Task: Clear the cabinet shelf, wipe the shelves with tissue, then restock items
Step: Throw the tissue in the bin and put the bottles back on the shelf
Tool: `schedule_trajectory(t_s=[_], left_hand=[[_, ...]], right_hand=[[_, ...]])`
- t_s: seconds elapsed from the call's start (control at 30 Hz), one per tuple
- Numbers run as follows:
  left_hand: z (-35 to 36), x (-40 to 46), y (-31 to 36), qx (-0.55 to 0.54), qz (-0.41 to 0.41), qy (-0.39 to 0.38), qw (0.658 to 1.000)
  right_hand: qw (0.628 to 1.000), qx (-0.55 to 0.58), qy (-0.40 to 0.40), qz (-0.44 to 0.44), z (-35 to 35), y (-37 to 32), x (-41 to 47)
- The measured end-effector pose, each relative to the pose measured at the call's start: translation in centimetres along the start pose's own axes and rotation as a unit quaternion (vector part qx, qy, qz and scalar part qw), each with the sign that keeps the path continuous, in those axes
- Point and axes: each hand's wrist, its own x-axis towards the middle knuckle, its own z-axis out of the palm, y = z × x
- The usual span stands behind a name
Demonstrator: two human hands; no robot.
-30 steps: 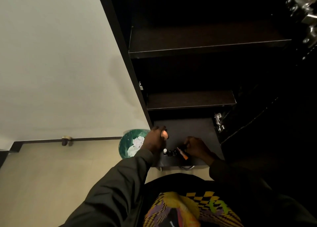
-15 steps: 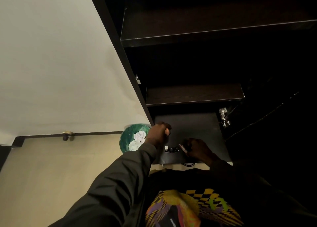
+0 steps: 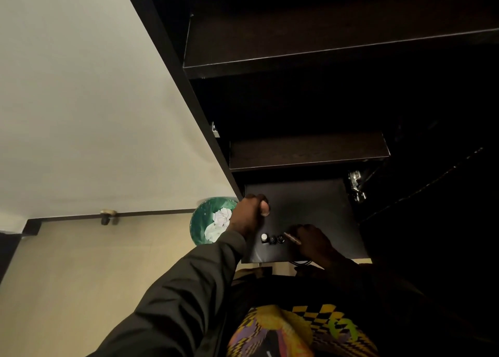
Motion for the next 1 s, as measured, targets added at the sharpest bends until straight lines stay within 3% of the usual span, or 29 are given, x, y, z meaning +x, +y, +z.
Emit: schedule_trajectory(t_s=[0.17,0.37,0.6,1.0], left_hand=[[-0.5,-0.6,0.5,-0.06,0.002,0.046,0.997],[-2.0,-2.1,2.7,-0.086,0.02,0.092,0.992],[-4.0,-4.0,5.0,-0.12,0.003,0.11,0.987],[-7.4,-7.8,9.6,-0.254,0.012,0.179,0.95]], right_hand=[[0.993,0.104,0.053,0.029,-0.8,-0.1,0.2],[0.95,0.286,0.12,0.032,-2.6,-0.1,-0.8],[0.903,0.387,0.181,-0.037,-4.2,-1.2,-3.1],[0.852,0.484,0.183,-0.081,-8.9,-4.2,-7.0]])
